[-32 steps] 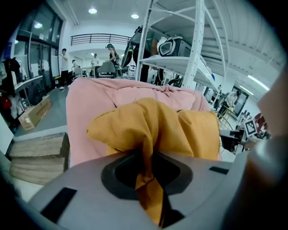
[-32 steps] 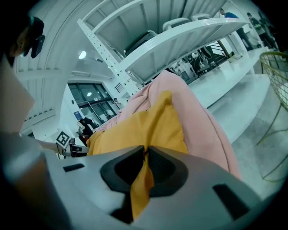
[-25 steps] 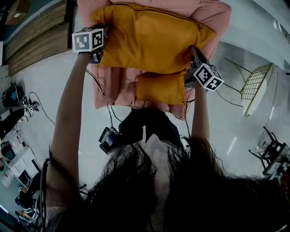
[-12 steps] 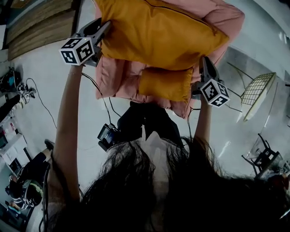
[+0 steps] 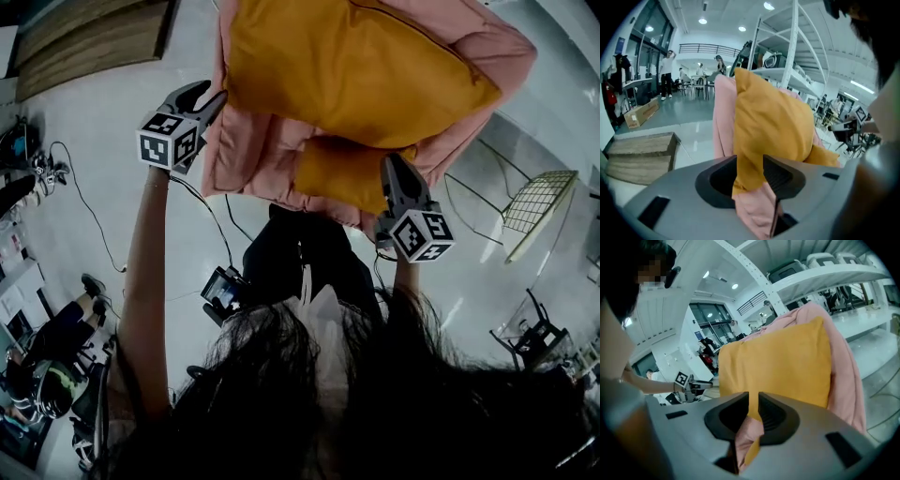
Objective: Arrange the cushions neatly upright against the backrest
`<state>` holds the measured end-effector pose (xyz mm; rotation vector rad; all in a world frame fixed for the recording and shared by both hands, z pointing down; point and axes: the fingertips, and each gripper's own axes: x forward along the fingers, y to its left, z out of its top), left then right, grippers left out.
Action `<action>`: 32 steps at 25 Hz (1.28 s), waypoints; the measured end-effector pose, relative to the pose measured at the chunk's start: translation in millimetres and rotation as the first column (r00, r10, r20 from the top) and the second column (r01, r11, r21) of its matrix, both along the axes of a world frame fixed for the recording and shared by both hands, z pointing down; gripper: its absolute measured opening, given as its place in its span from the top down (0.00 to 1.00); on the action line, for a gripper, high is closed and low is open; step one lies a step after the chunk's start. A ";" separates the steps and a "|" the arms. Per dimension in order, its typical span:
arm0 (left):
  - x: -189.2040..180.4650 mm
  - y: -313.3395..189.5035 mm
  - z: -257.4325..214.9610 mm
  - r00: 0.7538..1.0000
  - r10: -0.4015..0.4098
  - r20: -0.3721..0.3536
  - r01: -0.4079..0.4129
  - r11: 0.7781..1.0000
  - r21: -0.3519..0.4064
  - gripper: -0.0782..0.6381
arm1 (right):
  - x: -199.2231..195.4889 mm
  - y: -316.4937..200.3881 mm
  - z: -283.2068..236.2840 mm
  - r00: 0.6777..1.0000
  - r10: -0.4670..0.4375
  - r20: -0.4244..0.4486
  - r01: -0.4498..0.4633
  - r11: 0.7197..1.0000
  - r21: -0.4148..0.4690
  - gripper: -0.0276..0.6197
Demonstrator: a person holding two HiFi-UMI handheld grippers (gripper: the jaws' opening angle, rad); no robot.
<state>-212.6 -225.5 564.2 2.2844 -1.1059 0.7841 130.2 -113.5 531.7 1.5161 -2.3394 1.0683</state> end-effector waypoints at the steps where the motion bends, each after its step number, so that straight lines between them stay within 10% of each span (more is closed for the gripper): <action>1: -0.8 7.0 19.2 0.999 0.025 0.036 -0.024 0.999 -0.034 0.66 | -12.5 5.1 9.4 0.999 -0.033 0.011 0.033 0.999 -0.017 0.88; 6: -2.0 26.0 93.7 0.982 0.109 0.153 -0.085 0.984 -0.154 0.58 | -72.5 24.4 55.1 0.983 -0.175 0.062 0.180 0.979 -0.098 0.88; 12: 14.6 12.9 111.9 0.992 0.062 0.110 -0.047 0.990 -0.135 0.57 | -112.6 40.4 90.7 0.957 -0.281 0.075 0.290 0.945 -0.151 0.88; 32: 84.3 10.0 186.3 0.986 -0.158 0.051 0.166 0.965 -0.203 0.76 | -79.5 64.5 117.3 0.977 -0.189 0.102 0.210 0.942 -0.260 0.88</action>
